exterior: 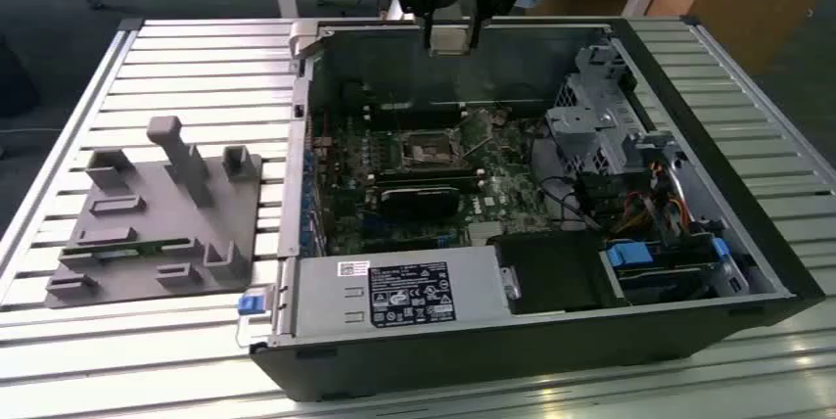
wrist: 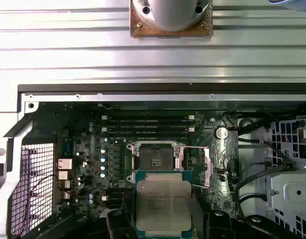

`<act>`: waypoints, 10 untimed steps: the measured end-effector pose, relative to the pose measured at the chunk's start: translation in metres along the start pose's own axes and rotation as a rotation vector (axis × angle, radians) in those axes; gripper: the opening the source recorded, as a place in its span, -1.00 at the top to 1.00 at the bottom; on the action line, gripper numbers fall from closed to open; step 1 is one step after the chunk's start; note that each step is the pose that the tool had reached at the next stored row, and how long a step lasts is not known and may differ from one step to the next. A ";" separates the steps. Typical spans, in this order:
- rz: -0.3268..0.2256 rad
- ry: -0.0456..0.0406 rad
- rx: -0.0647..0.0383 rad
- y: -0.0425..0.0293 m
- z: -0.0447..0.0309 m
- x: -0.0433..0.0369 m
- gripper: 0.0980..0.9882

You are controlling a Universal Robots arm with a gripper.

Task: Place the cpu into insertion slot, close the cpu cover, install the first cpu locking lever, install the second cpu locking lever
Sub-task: 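Place the cpu into insertion slot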

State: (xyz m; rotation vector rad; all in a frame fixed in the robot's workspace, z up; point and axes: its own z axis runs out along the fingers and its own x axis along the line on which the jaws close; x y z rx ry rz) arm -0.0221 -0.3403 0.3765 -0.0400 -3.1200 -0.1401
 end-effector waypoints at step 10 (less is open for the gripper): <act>0.001 0.0000 0.000 0.0000 0.0000 0.0002 0.01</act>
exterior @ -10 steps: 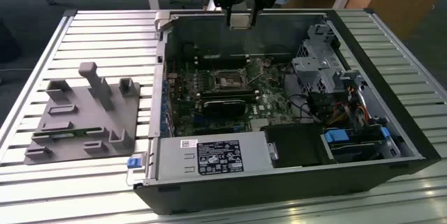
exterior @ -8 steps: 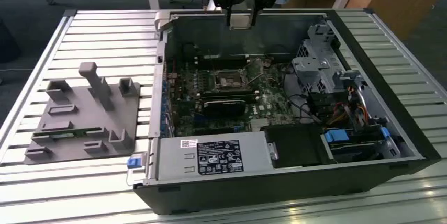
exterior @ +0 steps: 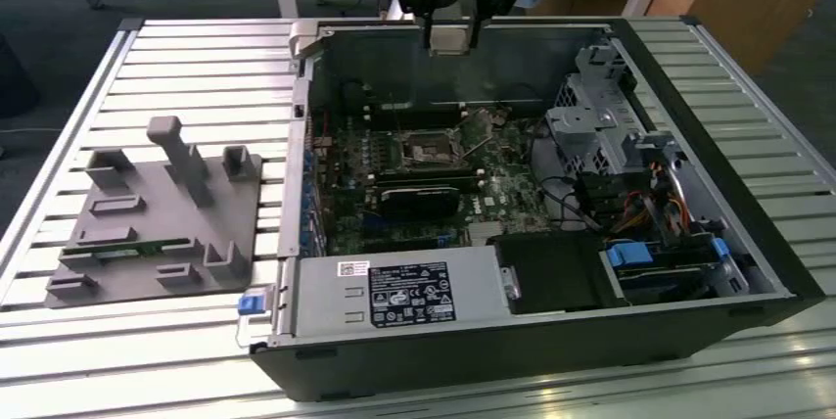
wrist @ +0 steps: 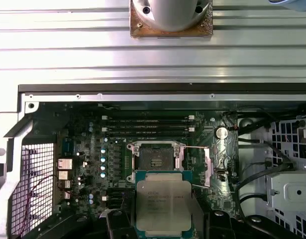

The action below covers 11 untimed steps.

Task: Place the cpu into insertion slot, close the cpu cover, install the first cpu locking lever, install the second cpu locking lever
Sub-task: 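Place the cpu into insertion slot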

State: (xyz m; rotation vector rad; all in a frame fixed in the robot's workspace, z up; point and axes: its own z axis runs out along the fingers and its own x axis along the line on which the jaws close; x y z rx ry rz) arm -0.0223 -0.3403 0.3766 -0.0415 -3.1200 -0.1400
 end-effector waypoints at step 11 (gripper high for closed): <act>0.090 -0.0081 -0.002 0.0000 0.0002 0.0011 0.01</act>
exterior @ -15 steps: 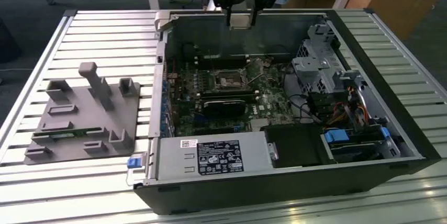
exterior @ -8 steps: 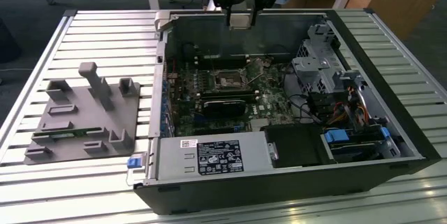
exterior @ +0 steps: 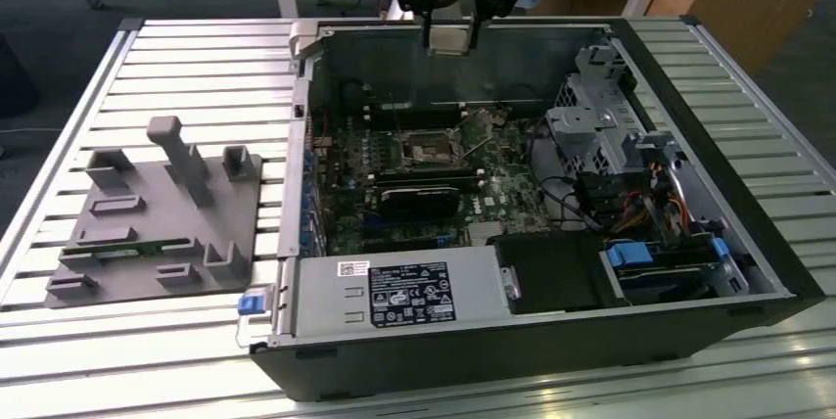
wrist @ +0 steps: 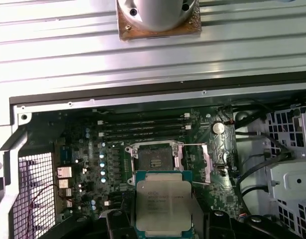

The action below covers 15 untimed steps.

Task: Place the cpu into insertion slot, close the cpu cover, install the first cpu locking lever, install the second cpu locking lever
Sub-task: 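Place the cpu into insertion slot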

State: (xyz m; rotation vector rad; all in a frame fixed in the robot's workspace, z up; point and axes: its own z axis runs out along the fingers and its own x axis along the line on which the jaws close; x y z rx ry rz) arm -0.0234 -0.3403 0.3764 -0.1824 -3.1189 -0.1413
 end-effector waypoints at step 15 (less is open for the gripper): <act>0.151 -0.0137 -0.003 -0.0001 0.0004 0.0000 0.01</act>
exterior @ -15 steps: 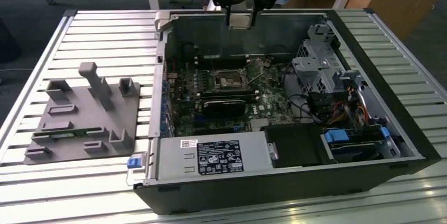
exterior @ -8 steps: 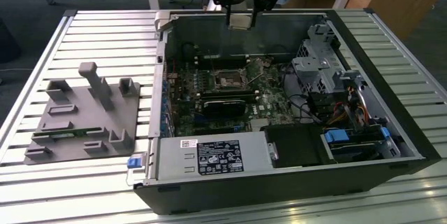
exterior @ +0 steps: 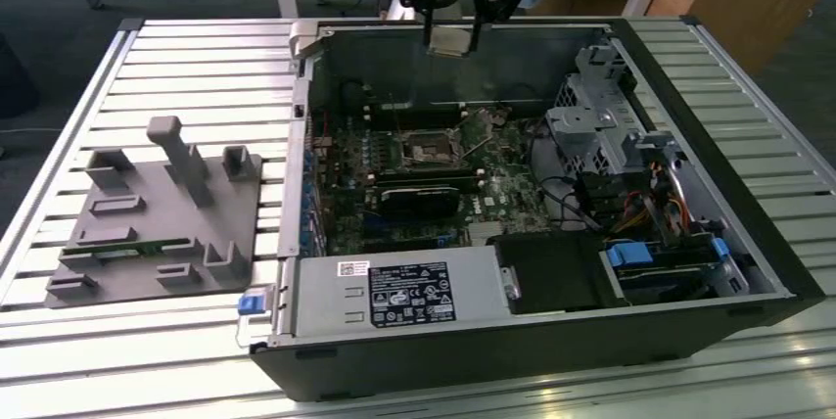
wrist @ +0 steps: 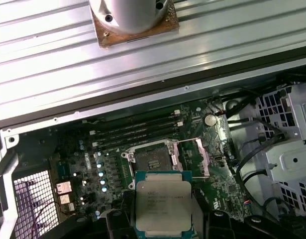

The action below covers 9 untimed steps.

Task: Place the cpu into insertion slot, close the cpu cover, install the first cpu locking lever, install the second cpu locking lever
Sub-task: 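Place the cpu into insertion slot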

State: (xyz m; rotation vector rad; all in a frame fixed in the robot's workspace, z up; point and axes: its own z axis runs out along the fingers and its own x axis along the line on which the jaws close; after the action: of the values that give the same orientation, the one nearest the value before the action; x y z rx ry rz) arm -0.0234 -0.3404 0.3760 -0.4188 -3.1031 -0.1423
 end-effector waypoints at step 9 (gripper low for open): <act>0.072 -0.0069 0.000 0.0000 0.0001 0.0000 0.01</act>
State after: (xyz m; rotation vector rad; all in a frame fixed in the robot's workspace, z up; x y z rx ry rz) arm -0.0234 -0.3404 0.3759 -0.5318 -3.0894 -0.1398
